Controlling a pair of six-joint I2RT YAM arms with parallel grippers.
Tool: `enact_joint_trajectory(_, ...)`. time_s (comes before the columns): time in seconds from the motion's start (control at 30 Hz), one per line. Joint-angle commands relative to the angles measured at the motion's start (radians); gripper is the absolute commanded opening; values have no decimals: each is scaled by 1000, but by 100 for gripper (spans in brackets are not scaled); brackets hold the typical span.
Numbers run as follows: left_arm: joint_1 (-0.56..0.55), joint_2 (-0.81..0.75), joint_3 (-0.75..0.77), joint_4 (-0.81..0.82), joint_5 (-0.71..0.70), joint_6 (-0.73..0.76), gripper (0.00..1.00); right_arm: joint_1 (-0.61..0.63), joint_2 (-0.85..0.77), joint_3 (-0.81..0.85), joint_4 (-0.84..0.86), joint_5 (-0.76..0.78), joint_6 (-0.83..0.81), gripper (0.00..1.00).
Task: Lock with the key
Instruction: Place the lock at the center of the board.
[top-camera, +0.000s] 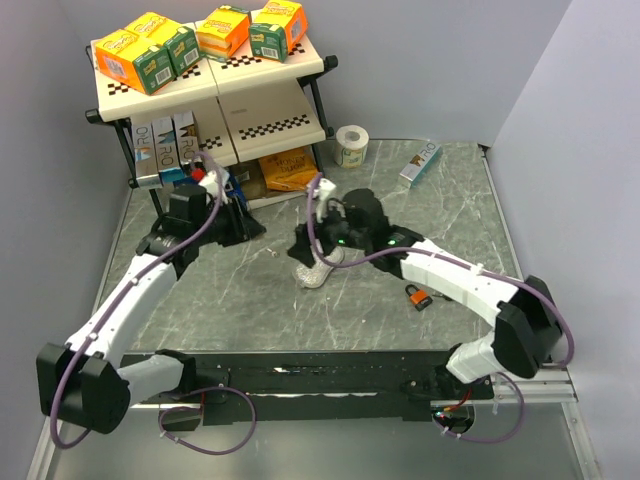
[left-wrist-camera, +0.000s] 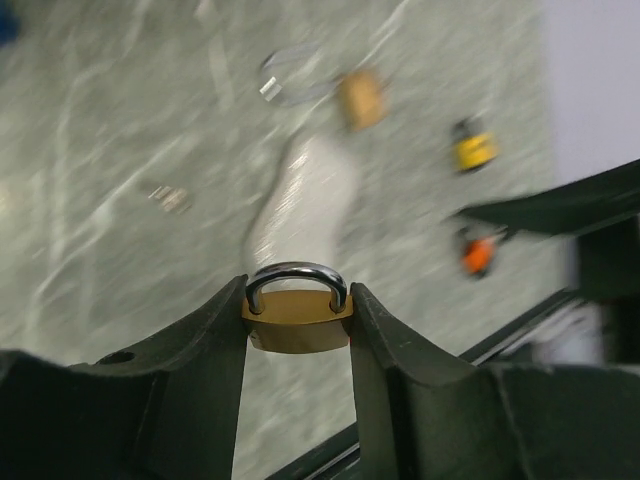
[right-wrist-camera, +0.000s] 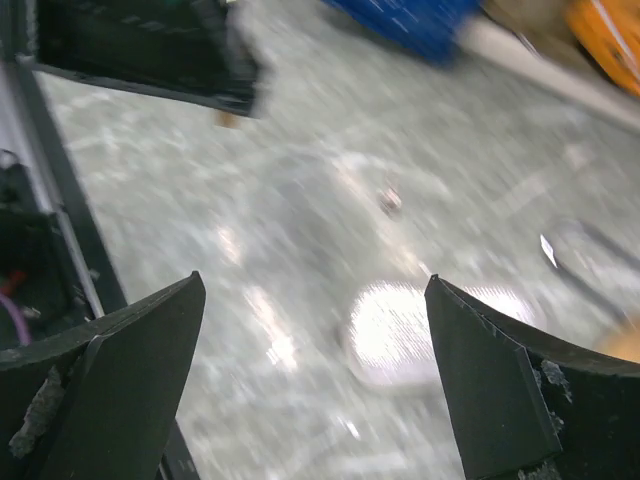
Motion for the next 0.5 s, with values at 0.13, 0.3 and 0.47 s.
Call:
enact_joint_trajectory(0.13,0,119,-36,-122,-105,235,1,-149,-136,-63,-127,-71,-68,99)
enact_joint_trajectory(0.3,-2,266,4,-97,-196,253,1,-154,-149,-70,-153,-117,-60,99)
enact_joint_trajectory(0.47,-2,415,63,-105,-214,252,7,-156,-153,-77,-165,-85,-68,99)
